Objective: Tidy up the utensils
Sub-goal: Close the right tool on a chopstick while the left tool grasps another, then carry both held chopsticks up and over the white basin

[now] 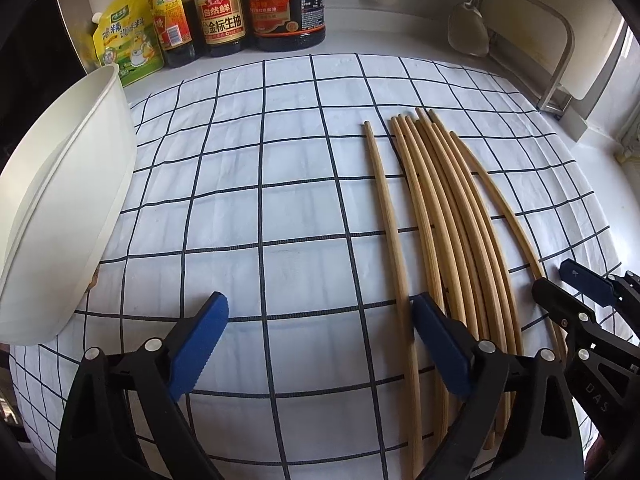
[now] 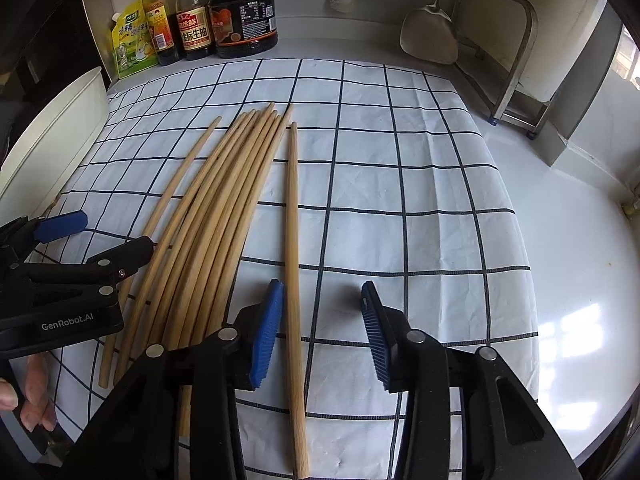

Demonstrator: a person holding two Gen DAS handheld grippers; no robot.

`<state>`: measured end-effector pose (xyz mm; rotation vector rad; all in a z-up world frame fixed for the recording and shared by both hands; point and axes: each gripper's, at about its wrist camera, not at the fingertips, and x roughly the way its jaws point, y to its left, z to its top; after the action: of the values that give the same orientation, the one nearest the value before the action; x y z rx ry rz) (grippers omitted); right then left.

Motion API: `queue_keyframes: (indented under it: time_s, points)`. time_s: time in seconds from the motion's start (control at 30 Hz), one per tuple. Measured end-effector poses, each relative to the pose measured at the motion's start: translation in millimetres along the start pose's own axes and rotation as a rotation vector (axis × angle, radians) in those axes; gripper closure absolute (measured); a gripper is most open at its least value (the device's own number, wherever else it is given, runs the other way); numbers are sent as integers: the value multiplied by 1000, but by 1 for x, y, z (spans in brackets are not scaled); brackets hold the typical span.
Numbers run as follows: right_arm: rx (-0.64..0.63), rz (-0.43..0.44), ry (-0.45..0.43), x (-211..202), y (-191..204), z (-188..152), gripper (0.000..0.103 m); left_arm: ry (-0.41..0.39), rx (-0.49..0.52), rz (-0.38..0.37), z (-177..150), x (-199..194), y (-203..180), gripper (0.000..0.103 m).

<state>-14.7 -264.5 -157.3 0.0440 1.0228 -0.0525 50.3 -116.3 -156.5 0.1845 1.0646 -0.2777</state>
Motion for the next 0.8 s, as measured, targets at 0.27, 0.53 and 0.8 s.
queue_keyframes:
  time_s: [0.27,0.53,0.8]
  points:
    - [-15,27,5,0,10,2,96,-13,61,-41,-1,-10,-17,85]
    - [89,82,2,-9,1,2,97,11,53,-89,4,-16,-10,96]
    - [113,122,-57,-52,12,24,97,-63,29,-126,22,-69,17,96]
